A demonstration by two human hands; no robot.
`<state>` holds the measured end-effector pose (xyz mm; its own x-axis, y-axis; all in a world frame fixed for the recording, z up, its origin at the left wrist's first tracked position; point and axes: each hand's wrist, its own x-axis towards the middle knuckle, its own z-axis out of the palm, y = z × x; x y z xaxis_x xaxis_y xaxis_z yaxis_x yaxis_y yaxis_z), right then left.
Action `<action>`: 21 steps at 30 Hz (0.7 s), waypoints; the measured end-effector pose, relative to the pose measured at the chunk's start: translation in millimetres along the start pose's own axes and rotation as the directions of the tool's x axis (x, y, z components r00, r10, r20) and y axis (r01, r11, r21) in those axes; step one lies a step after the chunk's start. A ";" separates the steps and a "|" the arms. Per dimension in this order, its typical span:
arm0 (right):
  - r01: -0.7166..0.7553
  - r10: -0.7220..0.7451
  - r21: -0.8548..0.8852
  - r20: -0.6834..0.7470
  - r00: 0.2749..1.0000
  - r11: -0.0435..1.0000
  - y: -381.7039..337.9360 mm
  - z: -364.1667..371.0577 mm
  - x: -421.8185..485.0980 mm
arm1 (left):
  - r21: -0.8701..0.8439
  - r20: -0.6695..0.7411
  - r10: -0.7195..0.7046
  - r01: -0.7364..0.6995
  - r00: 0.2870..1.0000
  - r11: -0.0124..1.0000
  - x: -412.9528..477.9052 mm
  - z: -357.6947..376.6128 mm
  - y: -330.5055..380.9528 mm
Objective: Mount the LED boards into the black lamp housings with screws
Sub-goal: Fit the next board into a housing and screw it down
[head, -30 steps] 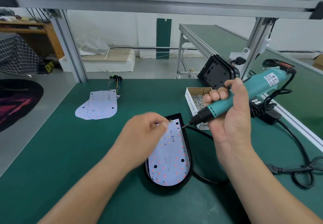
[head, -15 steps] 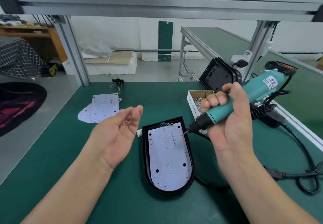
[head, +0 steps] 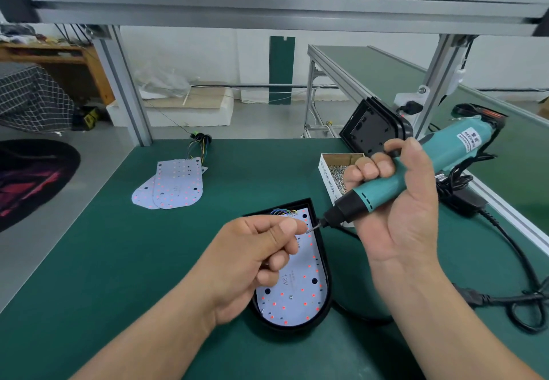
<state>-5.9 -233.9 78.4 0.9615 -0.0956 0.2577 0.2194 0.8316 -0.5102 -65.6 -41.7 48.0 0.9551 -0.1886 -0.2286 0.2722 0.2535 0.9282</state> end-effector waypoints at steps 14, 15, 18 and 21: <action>-0.001 0.001 -0.019 -0.004 1.000 1.000 3.3 1.7 -2.5 | -0.027 0.083 -0.004 0.007 0.997 1.000 -2.1 1.9 -3.4; 0.002 -0.002 -0.020 -0.004 1.000 1.000 3.6 1.9 -2.6 | -0.024 0.095 -0.002 0.004 0.995 1.000 -2.2 2.3 -3.9; 0.006 -0.006 -0.026 -0.006 1.000 1.000 3.8 1.9 -2.8 | -0.052 0.121 -0.010 0.017 0.993 0.998 -2.8 3.2 -5.2; 0.006 -0.006 -0.025 0.000 1.000 1.000 3.4 2.0 -2.7 | -0.087 0.128 -0.012 0.024 0.992 0.996 -2.8 3.3 -5.5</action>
<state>-8.1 -229.7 77.5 0.9603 -0.1007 0.2603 0.2291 0.8172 -0.5289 -70.1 -45.7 44.6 0.9287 -0.3120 -0.2003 0.3039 0.3310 0.8934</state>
